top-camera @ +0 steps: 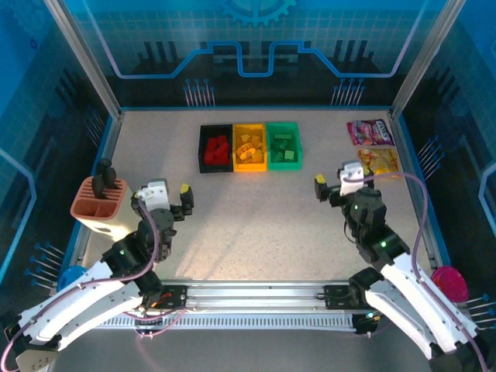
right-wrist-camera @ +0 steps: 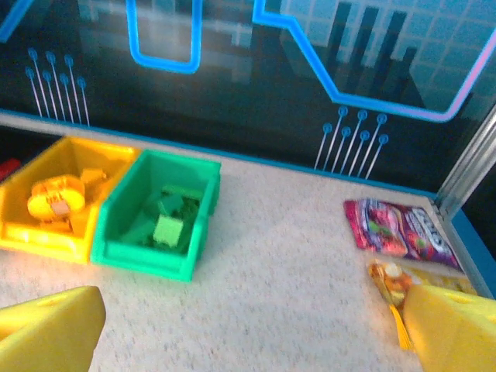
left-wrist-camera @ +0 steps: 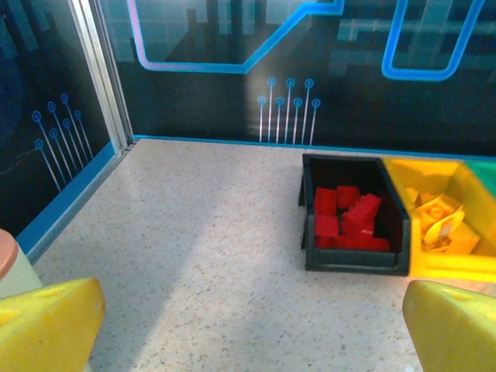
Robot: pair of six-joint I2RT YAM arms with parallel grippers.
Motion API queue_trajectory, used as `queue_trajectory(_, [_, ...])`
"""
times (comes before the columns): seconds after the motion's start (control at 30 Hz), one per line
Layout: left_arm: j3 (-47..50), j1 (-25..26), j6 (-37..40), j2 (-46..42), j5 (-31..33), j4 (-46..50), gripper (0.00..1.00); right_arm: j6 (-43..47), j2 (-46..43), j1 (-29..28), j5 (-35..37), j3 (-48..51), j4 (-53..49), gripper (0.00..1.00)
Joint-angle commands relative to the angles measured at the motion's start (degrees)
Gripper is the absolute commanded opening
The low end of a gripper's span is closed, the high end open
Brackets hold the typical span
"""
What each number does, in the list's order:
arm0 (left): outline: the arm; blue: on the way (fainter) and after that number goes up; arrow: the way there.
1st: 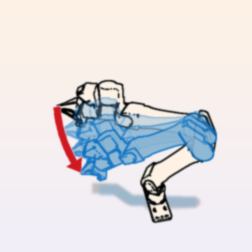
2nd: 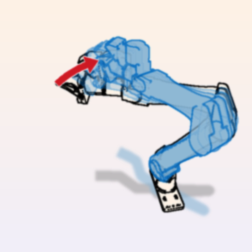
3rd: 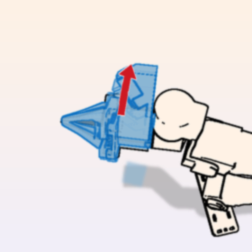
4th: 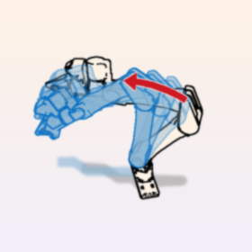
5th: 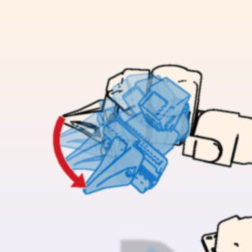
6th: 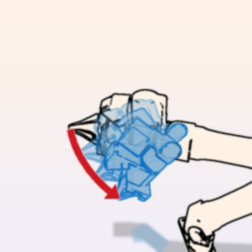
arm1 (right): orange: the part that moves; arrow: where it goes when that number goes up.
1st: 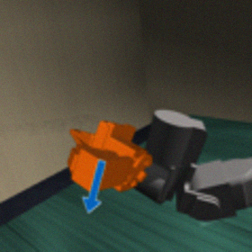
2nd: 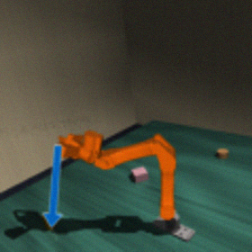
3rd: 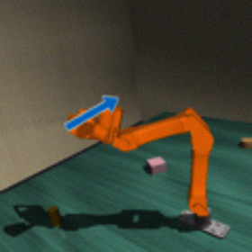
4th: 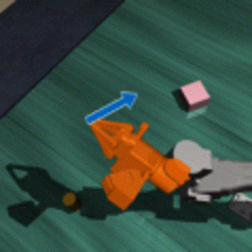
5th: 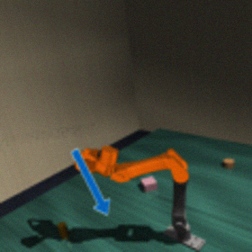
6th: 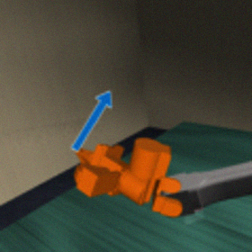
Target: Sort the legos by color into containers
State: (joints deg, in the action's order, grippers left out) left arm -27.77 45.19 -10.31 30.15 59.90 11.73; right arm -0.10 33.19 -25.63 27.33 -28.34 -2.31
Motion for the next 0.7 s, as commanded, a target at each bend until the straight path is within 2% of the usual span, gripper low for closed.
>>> queue_trajectory(0.0, [2.9,0.3,5.1,-0.4,4.0,-3.9,0.99,-0.6,-7.4,0.7,1.4,5.8,-0.9,1.0])
queue_trajectory(0.13, [8.5,0.3,9.8,0.6,6.8,-10.2,0.99,-4.4,-15.2,0.7,0.0,12.3,-6.1,1.0])
queue_trajectory(0.3, [10.7,0.2,6.7,1.9,8.0,-8.2,0.99,-3.3,-21.2,0.7,2.0,14.6,-9.8,1.0])
queue_trajectory(0.57, [16.4,0.1,4.4,2.2,7.9,-7.7,0.99,-3.0,-18.7,0.4,2.9,19.6,-7.1,1.0])
queue_trajectory(0.67, [17.0,0.1,5.7,1.0,6.4,-9.2,0.99,-3.3,-18.6,0.3,3.1,19.4,-7.4,1.0])
